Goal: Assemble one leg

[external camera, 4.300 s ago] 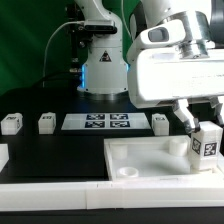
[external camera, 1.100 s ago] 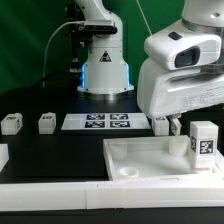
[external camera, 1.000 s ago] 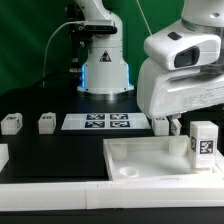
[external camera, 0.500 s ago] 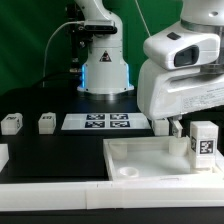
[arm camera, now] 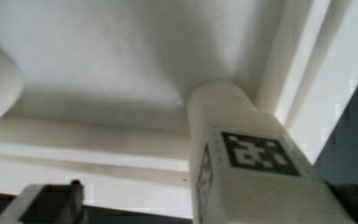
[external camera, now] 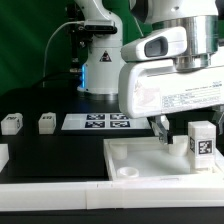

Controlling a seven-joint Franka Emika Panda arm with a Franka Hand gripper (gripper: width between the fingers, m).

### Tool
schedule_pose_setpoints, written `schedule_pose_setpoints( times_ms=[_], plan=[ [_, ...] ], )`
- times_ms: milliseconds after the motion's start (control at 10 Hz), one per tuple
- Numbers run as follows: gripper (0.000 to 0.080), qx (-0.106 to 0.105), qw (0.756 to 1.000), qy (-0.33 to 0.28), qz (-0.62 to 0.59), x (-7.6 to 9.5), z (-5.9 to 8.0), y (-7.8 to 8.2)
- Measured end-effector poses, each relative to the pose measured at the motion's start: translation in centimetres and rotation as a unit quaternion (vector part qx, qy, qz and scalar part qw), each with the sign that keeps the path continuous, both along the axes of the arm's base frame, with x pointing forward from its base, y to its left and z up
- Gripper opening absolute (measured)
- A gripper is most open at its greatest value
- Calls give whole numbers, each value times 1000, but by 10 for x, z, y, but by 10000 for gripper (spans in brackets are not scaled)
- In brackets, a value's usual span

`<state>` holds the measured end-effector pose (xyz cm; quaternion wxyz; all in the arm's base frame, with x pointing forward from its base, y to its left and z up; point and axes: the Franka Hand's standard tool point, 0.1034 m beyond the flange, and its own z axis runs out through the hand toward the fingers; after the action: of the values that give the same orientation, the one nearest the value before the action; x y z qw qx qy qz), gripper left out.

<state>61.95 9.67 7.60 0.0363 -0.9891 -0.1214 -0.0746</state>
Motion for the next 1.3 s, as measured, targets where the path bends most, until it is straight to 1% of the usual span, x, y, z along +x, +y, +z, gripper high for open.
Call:
schedule_pose_setpoints(
  times_ms=[200, 300, 500, 600, 1000, 1100, 1300],
  plan=[
    [649, 0, 1000, -1, 0, -1, -3, 1],
    [649, 1, 1000, -1, -1, -1, -2, 4],
    [377, 2, 1000, -3, 2, 0, 0, 11],
    [290, 3, 1000, -3, 3, 1, 1, 14],
    [291, 6, 1000, -3, -12, 2, 1, 16],
    [291, 15, 998, 2, -54, 2, 1, 17],
    [291, 37, 983, 15, -179, 2, 1, 16]
  ],
)
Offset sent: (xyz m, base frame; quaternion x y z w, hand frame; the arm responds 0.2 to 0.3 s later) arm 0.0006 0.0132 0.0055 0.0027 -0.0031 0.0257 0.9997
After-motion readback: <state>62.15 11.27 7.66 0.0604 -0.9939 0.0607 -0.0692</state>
